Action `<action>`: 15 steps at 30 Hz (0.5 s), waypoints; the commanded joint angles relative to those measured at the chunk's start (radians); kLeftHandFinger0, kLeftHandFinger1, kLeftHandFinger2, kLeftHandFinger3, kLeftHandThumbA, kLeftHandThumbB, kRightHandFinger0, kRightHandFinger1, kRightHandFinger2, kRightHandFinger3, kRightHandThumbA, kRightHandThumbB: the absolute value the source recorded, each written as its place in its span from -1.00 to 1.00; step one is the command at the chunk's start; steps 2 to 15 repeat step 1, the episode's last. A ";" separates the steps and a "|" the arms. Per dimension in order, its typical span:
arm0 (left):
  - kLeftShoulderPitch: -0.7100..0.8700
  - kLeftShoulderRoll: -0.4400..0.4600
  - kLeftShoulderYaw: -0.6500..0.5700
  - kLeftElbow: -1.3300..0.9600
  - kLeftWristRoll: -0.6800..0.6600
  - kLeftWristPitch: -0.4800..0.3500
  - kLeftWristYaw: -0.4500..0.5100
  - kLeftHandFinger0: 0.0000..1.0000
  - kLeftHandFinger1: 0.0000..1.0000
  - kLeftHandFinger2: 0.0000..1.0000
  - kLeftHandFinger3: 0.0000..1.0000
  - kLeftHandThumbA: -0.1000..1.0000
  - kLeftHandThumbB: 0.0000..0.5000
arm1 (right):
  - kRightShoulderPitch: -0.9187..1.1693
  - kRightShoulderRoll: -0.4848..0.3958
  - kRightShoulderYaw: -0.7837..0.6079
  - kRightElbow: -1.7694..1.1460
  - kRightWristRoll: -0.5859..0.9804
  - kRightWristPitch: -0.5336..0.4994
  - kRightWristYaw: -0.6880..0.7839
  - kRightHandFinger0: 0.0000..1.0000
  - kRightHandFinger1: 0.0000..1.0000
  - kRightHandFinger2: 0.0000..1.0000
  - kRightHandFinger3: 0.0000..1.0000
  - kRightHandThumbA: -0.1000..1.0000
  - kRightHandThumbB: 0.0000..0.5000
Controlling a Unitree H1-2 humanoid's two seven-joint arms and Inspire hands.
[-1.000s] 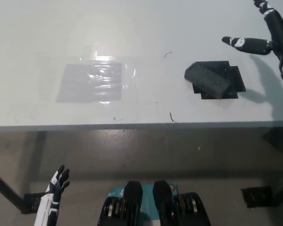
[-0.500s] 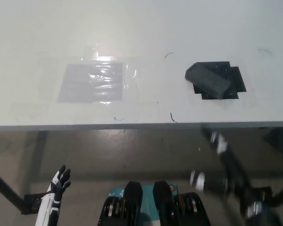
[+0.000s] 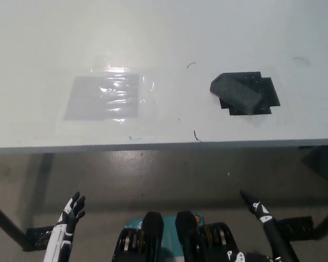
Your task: A whiteboard eraser is kept on the black marked spot on the table infront of the robot and the robot uses its right hand to swipe it back and forth on the table twice to clean it
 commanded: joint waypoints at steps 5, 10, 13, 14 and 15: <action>-0.049 0.047 -0.035 -0.014 -0.029 -0.053 -0.050 1.00 1.00 1.00 1.00 1.00 0.66 | -0.073 0.050 -0.084 0.225 0.118 -0.469 -0.118 1.00 1.00 1.00 1.00 1.00 0.06; -0.049 0.047 -0.035 -0.014 -0.029 -0.053 -0.050 1.00 1.00 1.00 1.00 1.00 0.66 | -0.073 0.050 -0.084 0.225 0.118 -0.469 -0.118 1.00 1.00 1.00 1.00 1.00 0.06; -0.049 0.047 -0.035 -0.014 -0.029 -0.053 -0.050 1.00 1.00 1.00 1.00 1.00 0.66 | -0.073 0.050 -0.084 0.225 0.118 -0.469 -0.118 1.00 1.00 1.00 1.00 1.00 0.06; -0.049 0.047 -0.035 -0.014 -0.029 -0.053 -0.050 1.00 1.00 1.00 1.00 1.00 0.66 | -0.073 0.050 -0.084 0.225 0.118 -0.469 -0.118 1.00 1.00 1.00 1.00 1.00 0.06; -0.049 0.047 -0.035 -0.014 -0.029 -0.053 -0.050 1.00 1.00 1.00 1.00 1.00 0.66 | -0.073 0.050 -0.084 0.225 0.118 -0.469 -0.118 1.00 1.00 1.00 1.00 1.00 0.06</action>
